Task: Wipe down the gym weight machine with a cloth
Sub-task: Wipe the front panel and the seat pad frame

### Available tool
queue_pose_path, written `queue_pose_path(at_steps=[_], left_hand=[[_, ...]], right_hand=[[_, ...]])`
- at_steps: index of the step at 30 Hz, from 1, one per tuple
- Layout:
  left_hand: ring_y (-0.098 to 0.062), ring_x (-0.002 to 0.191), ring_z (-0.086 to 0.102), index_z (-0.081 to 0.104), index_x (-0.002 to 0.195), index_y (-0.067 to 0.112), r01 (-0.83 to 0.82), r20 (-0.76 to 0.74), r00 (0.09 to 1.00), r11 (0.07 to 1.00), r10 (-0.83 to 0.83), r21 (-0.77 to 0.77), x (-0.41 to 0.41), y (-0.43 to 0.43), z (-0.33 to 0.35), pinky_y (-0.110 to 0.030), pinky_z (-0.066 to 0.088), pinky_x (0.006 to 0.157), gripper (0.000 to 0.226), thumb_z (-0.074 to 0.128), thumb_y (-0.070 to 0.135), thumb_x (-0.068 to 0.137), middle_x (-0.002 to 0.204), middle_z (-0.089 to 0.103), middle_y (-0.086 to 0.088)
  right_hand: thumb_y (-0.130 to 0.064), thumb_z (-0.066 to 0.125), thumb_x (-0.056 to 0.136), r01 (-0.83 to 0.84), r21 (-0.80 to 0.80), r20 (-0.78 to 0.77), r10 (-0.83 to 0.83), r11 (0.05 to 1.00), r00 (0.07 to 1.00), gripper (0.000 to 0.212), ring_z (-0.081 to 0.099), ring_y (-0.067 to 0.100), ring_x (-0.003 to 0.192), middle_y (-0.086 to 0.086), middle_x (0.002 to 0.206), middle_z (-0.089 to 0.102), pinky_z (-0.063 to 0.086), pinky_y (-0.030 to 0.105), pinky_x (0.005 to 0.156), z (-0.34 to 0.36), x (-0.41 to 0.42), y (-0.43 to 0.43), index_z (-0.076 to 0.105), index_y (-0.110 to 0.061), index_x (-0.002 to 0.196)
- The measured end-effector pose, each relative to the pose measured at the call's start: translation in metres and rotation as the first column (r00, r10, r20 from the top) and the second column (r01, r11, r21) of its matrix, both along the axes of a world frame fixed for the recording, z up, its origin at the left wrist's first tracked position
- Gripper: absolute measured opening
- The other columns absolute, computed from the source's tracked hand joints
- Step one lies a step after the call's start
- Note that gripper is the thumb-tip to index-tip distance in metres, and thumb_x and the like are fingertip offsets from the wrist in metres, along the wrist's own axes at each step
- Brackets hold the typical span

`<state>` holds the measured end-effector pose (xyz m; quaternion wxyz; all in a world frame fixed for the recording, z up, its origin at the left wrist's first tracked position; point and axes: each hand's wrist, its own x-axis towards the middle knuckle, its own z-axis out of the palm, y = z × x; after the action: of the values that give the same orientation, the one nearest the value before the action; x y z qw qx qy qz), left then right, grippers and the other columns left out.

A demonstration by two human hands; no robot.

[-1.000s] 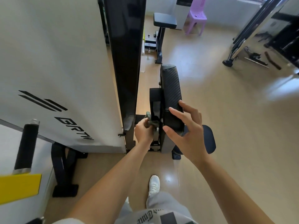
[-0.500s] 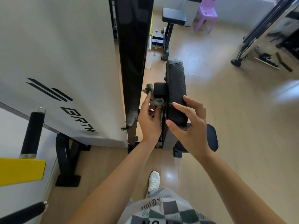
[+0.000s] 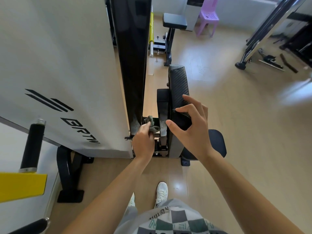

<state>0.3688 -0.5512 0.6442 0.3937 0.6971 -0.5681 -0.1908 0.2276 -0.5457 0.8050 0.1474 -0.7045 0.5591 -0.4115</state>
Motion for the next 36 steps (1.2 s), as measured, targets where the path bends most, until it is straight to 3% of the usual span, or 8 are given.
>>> queue_pose_path(at_steps=[4, 8, 12, 20, 25, 27, 30, 36], left_hand=[[-0.021, 0.097, 0.075, 0.067, 0.132, 0.011, -0.022, 0.116, 0.993, 0.996, 0.031, -0.084, -0.001, -0.003, -0.014, -0.031, 0.061, 0.073, 0.044, 0.071, 0.002, 0.09, 0.13, 0.069, -0.005], [-0.029, 0.099, 0.074, 0.054, 0.146, 0.02, 0.077, 0.193, 0.975, 0.984, -0.108, 0.163, -0.007, -0.019, -0.028, -0.04, 0.063, 0.075, 0.052, 0.065, 0.009, 0.096, 0.154, 0.048, -0.004], [-0.027, 0.089, 0.074, 0.053, 0.146, 0.024, 0.153, 0.24, 0.951, 0.97, -0.197, 0.19, -0.005, -0.023, -0.042, -0.036, 0.062, 0.067, 0.065, 0.071, -0.001, 0.089, 0.159, 0.041, -0.001], [-0.025, 0.097, 0.071, 0.072, 0.119, 0.017, 0.196, 0.175, 0.963, 0.979, -0.204, 0.061, 0.001, 0.005, -0.05, -0.034, 0.06, 0.067, 0.03, 0.072, 0.01, 0.09, 0.123, 0.07, -0.001], [-0.016, 0.085, 0.057, 0.072, 0.117, 0.022, -0.09, -0.185, 0.959, 0.852, 0.214, 0.516, -0.001, 0.022, -0.049, -0.026, 0.043, 0.063, 0.024, 0.065, 0.032, 0.096, 0.089, 0.066, 0.002], [-0.019, 0.088, 0.06, 0.07, 0.117, 0.014, -0.12, -0.449, 0.705, 0.717, 0.549, 0.687, -0.001, 0.011, -0.042, -0.029, 0.051, 0.075, 0.027, 0.069, 0.028, 0.095, 0.09, 0.064, 0.002], [-0.024, 0.098, 0.065, 0.064, 0.117, 0.011, -0.01, -0.601, 0.136, 0.607, 0.788, 0.794, -0.004, -0.006, -0.031, -0.036, 0.059, 0.091, 0.031, 0.077, 0.018, 0.089, 0.102, 0.065, -0.007], [-0.032, 0.098, 0.07, 0.061, 0.124, 0.006, 0.169, -0.556, -0.345, 0.633, 0.756, 0.756, -0.005, -0.031, -0.023, -0.036, 0.064, 0.073, 0.039, 0.076, 0.016, 0.089, 0.117, 0.067, -0.019]], right_hand=[[-0.038, 0.074, 0.078, 0.01, -0.002, 0.02, -0.01, 1.0, 1.0, 0.035, 0.045, 0.026, 0.127, 0.001, 0.137, 0.058, 0.035, 0.017, 0.105, -0.001, 0.002, -0.003, 0.066, -0.013, 0.1], [-0.04, 0.074, 0.079, -0.005, 0.003, 0.005, 0.005, 1.0, 1.0, 0.035, 0.045, 0.025, 0.128, 0.001, 0.139, 0.058, 0.039, 0.026, 0.106, -0.001, -0.001, -0.002, 0.067, -0.015, 0.102], [-0.038, 0.074, 0.079, 0.003, -0.01, 0.009, -0.003, 1.0, 1.0, 0.034, 0.045, 0.025, 0.127, 0.002, 0.139, 0.057, 0.042, 0.032, 0.104, -0.004, 0.0, -0.002, 0.067, -0.014, 0.102], [-0.032, 0.076, 0.079, 0.008, -0.032, 0.025, -0.007, 0.999, 1.0, 0.032, 0.046, 0.028, 0.125, 0.004, 0.138, 0.058, 0.04, 0.028, 0.104, -0.007, 0.001, -0.003, 0.066, -0.012, 0.102], [-0.029, 0.077, 0.079, 0.018, -0.056, 0.06, -0.015, 0.998, 0.998, 0.03, 0.046, 0.028, 0.123, 0.006, 0.136, 0.059, 0.047, 0.041, 0.099, -0.011, 0.003, -0.003, 0.067, -0.011, 0.101], [-0.028, 0.078, 0.079, 0.011, -0.051, 0.072, -0.008, 0.999, 0.997, 0.03, 0.045, 0.027, 0.124, 0.006, 0.136, 0.058, 0.048, 0.044, 0.098, -0.011, 0.003, -0.002, 0.066, -0.011, 0.101], [-0.028, 0.079, 0.079, 0.006, -0.045, 0.076, -0.003, 0.999, 0.997, 0.03, 0.045, 0.027, 0.124, 0.006, 0.137, 0.058, 0.048, 0.046, 0.097, -0.012, 0.001, -0.002, 0.067, -0.011, 0.102], [-0.031, 0.077, 0.08, 0.019, -0.041, 0.065, -0.016, 0.999, 0.998, 0.031, 0.047, 0.029, 0.123, 0.007, 0.137, 0.059, 0.048, 0.049, 0.097, -0.011, 0.002, -0.002, 0.068, -0.011, 0.101]])
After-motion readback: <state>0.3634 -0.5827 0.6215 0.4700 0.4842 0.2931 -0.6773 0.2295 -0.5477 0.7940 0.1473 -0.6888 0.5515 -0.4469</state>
